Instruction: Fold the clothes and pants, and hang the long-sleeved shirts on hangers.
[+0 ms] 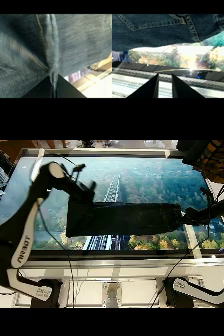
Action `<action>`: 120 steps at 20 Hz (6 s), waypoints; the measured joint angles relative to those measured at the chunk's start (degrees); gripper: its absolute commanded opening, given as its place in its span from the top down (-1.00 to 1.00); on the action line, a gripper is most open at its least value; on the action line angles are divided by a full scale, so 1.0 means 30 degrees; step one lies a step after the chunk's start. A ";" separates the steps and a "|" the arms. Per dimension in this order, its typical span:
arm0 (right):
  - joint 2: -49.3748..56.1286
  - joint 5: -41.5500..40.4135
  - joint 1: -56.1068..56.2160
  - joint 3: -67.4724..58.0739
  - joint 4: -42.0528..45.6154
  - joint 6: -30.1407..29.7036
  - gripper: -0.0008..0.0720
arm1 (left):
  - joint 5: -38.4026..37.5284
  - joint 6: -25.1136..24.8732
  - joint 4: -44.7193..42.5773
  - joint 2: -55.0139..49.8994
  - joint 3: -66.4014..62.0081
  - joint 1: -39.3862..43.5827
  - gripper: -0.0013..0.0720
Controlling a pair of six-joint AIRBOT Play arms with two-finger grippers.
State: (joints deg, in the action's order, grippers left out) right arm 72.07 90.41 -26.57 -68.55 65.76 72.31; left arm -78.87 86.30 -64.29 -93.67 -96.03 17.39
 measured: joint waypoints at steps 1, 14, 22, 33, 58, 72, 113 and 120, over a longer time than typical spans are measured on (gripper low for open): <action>-0.0007 -0.0007 0.0000 0.0000 0.0007 0.0000 0.51 | 0.0335 0.0080 0.0270 -0.0437 0.0000 0.0452 0.90; -0.0022 -0.0015 0.0000 0.0000 0.0007 0.0000 0.51 | 0.5034 0.0095 0.4692 -0.4175 0.0000 0.4095 0.07; -0.0022 -0.0022 0.0000 0.0000 0.0022 0.0000 0.51 | 0.5297 -0.2339 0.7898 -0.3366 0.0000 0.3249 -0.02; -0.0022 -0.0284 0.0000 0.0000 0.0342 -0.0095 0.91 | 0.0109 -0.1406 0.0160 -0.0539 0.1705 -0.2790 -0.18; -0.0022 -0.1443 0.0000 0.0000 0.0357 0.0153 0.91 | 0.3942 -0.3861 0.1989 -0.1552 0.8043 -0.5297 0.90; -0.0022 -0.1545 0.0007 0.0000 0.0364 0.0080 0.91 | -0.4058 -0.3322 -0.2914 0.5697 0.4779 -1.0214 0.90; 0.0102 -0.3905 0.1698 0.1537 -0.2106 -0.2484 -0.89 | 0.9107 -0.7220 1.5176 -0.2616 0.1581 0.5515 0.31; 0.2703 -0.8459 0.7104 0.2251 -0.2892 -0.4554 -0.89 | 0.4051 -0.2055 0.2907 -0.0408 0.1763 0.2339 0.31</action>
State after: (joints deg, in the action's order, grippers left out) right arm 80.18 65.04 -5.26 -61.80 57.08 58.65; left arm -66.72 80.14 -55.57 -94.89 -90.74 24.40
